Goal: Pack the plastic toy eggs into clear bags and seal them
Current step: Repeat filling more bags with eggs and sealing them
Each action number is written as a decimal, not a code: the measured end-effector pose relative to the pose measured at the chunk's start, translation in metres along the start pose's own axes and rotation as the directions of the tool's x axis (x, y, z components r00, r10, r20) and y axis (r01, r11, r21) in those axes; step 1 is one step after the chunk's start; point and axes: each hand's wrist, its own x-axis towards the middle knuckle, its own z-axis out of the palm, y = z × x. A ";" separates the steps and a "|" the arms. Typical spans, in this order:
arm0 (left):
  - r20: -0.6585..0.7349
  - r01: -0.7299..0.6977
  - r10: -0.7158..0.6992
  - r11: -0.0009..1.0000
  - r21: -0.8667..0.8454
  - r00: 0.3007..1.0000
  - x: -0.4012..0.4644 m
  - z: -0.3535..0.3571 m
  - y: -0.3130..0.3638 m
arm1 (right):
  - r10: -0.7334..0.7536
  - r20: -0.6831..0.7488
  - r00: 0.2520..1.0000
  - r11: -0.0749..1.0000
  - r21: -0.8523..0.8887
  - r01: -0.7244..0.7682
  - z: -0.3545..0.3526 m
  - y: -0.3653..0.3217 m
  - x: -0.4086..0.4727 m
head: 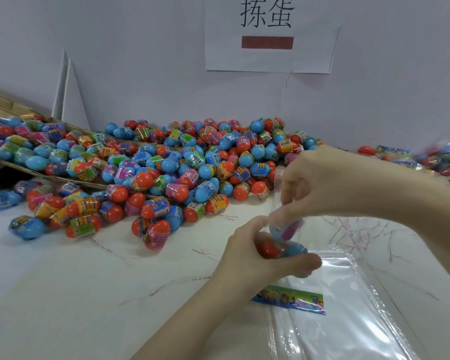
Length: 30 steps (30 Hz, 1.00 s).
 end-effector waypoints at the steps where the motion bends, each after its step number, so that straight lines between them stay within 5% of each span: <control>1: 0.040 -0.013 0.014 1.000 -0.024 0.999 -0.001 0.000 0.001 | 0.018 0.018 1.000 0.999 0.047 -0.019 0.000 -0.003 -0.002; 4: 0.092 -0.022 0.028 0.998 -0.062 0.995 -0.003 -0.001 0.002 | 0.048 0.059 0.997 0.990 0.126 -0.055 0.000 -0.006 -0.009; 10: -0.075 0.090 -0.097 0.992 -0.086 0.992 0.003 -0.002 -0.004 | -0.034 0.214 0.976 0.927 0.371 -0.049 -0.006 -0.017 -0.019; 12: -0.104 0.082 -0.090 0.993 -0.079 0.990 0.004 -0.001 -0.004 | 0.013 -0.012 1.000 0.891 0.454 -0.006 -0.011 -0.014 -0.014; 14: -0.127 0.085 -0.093 0.994 -0.066 0.988 0.005 -0.001 -0.006 | 0.196 -0.369 0.908 0.765 0.637 0.093 -0.014 -0.003 0.003; 16: -0.148 0.108 -0.116 0.992 -0.067 0.982 0.005 -0.001 -0.007 | 0.357 -0.428 0.830 0.587 0.794 0.157 -0.008 0.006 0.028; 17: -0.157 0.118 -0.129 0.990 -0.080 0.979 0.005 -0.002 -0.008 | 0.357 -0.368 0.858 0.560 0.820 0.119 -0.001 0.008 0.042; 21: -0.193 0.187 -0.209 0.974 -0.128 0.959 0.006 -0.004 -0.008 | 0.143 -0.003 0.990 0.765 0.635 -0.108 0.042 0.009 0.083; 30: -0.219 0.250 -0.256 0.967 -0.053 0.942 0.008 -0.004 -0.011 | 0.069 -0.072 0.995 0.902 0.431 -0.031 0.081 0.003 0.100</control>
